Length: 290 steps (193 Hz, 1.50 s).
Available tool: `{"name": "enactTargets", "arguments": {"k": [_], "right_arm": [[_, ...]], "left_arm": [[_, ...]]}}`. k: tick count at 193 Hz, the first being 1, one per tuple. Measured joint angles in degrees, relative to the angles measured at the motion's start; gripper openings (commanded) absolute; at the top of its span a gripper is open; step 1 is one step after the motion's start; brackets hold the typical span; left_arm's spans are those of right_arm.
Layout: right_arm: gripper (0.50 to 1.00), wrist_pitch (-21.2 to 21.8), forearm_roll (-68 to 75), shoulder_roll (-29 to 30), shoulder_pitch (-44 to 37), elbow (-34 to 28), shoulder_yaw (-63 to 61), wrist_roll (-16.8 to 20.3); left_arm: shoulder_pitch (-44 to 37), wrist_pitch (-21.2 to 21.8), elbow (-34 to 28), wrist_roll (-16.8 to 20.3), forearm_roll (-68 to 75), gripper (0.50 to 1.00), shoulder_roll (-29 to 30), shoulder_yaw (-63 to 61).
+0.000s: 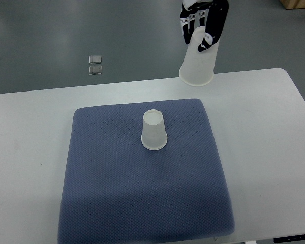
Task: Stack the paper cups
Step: 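Move the held cup over the inverted cup and lower it on top, then open the right hand fingers to release the stacked cup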
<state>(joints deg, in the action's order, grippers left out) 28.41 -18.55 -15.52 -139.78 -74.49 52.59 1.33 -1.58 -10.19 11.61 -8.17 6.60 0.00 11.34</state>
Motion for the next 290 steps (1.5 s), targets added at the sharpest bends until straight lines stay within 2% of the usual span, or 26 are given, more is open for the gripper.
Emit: {"name": "enactTargets", "arguments": {"k": [36, 69, 146, 171, 220, 290], "right_arm": [[0.605, -3.1, 6.5, 10.1, 0.1, 1.2, -0.8, 0.0], [0.605, -4.9, 7.2, 14.0, 2.1, 2.2, -1.6, 0.0], [0.627, -8.5, 7.2, 15.4, 7.6, 3.6, -1.3, 0.0], [0.672, -9.4, 7.1, 15.4, 9.0, 3.9, -1.2, 0.0], [0.676, -12.2, 7.1, 15.4, 12.2, 4.4, -0.8, 0.0], [0.69, -12.9, 7.3, 15.4, 13.4, 4.4, -0.9, 0.0]], "left_arm": [[0.1, 0.0, 0.1, 0.0, 0.0, 1.0, 0.0, 0.0], [0.1, 0.0, 0.0, 0.0, 0.0, 1.0, 0.0, 0.0], [0.1, 0.0, 0.0, 0.0, 0.0, 1.0, 0.0, 0.0], [0.1, 0.0, 0.0, 0.0, 0.0, 1.0, 0.0, 0.0], [0.1, 0.0, 0.0, 0.0, 0.0, 1.0, 0.0, 0.0], [0.1, 0.0, -0.1, 0.0, 0.0, 1.0, 0.0, 0.0]]}}
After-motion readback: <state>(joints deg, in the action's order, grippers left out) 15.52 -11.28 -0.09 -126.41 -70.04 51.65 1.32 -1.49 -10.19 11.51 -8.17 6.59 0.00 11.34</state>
